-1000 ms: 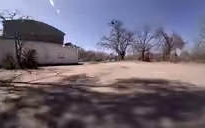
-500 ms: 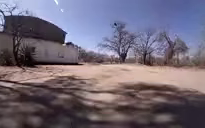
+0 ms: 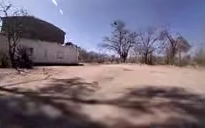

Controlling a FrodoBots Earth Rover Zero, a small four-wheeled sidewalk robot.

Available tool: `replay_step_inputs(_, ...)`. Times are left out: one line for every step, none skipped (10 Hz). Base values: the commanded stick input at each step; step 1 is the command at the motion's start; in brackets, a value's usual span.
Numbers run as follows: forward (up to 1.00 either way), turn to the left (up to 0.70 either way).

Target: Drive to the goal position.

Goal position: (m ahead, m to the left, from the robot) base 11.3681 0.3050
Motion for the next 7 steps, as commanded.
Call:
replay_step_inputs(1.00, 0.00)
replay_step_inputs(1.00, 0.00)
replay_step_inputs(1.00, 0.00)
replay_step_inputs(1.00, 0.00)
replay_step_inputs(1.00, 0.00)
replay_step_inputs(1.00, 0.00)
replay_step_inputs(1.00, 0.00)
